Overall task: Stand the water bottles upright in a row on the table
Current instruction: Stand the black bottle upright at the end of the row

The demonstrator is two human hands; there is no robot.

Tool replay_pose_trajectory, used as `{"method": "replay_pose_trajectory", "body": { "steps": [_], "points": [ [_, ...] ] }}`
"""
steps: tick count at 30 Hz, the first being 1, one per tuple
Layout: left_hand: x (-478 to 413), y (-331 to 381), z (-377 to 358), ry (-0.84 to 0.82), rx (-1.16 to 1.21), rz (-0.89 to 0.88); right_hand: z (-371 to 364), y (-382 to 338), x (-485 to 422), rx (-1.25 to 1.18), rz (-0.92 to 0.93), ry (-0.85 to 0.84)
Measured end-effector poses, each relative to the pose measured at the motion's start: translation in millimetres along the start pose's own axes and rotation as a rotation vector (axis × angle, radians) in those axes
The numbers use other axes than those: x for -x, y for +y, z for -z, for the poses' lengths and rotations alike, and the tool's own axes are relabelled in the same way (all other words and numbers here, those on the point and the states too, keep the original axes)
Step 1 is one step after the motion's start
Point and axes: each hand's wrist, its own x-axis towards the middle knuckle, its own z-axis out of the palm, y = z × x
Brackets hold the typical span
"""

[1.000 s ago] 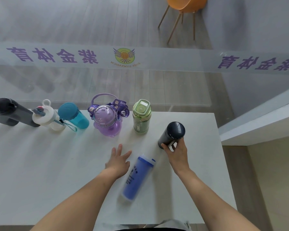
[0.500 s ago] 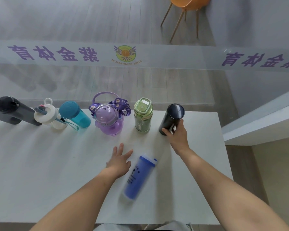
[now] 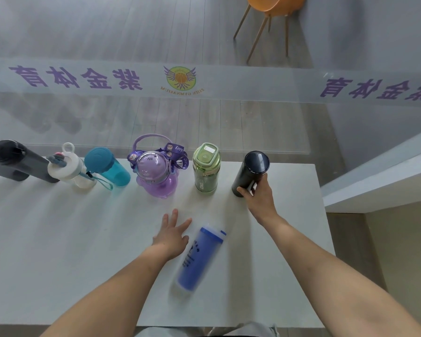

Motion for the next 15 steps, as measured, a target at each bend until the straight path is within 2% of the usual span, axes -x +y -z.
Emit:
{"method": "replay_pose_trajectory", "body": {
  "steps": [6, 11, 15],
  "points": [
    [2.1, 2.3, 1.6, 0.003, -0.007, -0.003, -1.9, -1.4, 7.8, 0.005, -0.067, 0.002],
    [11.4, -3.2, 0.2, 0.038, 0.006, -0.031, -12.4, 10.2, 73.8, 0.011, -0.312, 0.065],
    [23.8, -13.1, -4.2, 0.044, 0.001, -0.058, -40.2, 10.9, 139.4, 0.070, -0.449, -0.087]
  ]
}}
